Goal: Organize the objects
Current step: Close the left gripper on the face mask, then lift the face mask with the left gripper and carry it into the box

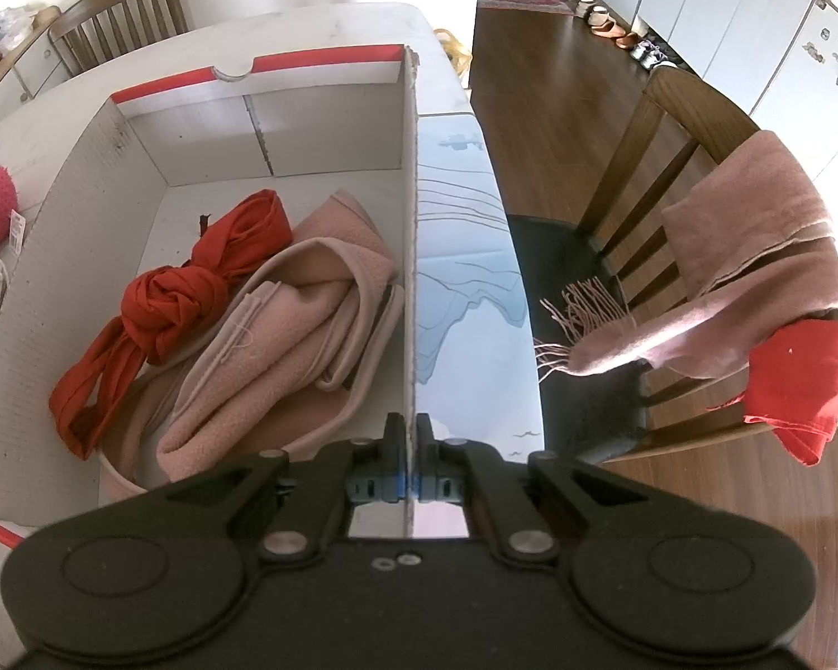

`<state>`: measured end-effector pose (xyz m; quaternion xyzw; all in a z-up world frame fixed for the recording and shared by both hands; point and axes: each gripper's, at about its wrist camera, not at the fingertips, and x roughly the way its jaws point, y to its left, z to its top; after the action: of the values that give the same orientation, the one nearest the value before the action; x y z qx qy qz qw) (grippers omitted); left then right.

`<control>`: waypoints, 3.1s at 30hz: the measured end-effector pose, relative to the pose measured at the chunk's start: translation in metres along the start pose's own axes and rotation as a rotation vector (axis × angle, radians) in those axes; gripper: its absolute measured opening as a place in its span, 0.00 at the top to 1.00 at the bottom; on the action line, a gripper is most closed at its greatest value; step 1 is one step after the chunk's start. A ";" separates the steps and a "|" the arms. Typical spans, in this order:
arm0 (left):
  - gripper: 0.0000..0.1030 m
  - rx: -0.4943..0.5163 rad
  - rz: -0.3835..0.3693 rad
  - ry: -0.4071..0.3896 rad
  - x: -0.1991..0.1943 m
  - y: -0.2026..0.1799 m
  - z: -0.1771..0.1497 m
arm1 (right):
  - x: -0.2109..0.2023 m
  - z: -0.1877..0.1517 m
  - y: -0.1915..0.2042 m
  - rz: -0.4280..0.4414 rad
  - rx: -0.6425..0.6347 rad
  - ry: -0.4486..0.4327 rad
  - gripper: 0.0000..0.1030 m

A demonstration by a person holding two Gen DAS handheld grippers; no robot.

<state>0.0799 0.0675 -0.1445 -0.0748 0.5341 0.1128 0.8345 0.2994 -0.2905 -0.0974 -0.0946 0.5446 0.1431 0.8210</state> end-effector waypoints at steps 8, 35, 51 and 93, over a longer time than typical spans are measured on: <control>0.73 -0.024 -0.012 -0.012 -0.005 -0.006 0.000 | 0.000 0.000 0.000 0.002 0.000 -0.001 0.99; 0.94 0.104 -0.166 -0.185 -0.080 -0.068 0.050 | 0.001 0.000 -0.006 0.033 0.012 -0.011 0.99; 0.94 0.308 -0.253 -0.264 -0.091 -0.152 0.116 | 0.002 -0.001 -0.009 0.047 -0.001 -0.022 0.99; 0.91 0.638 -0.210 -0.018 0.022 -0.285 0.149 | 0.003 0.000 -0.010 0.064 -0.022 -0.023 0.98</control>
<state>0.2952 -0.1683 -0.1013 0.1366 0.5245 -0.1461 0.8275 0.3040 -0.2994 -0.1004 -0.0847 0.5363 0.1764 0.8211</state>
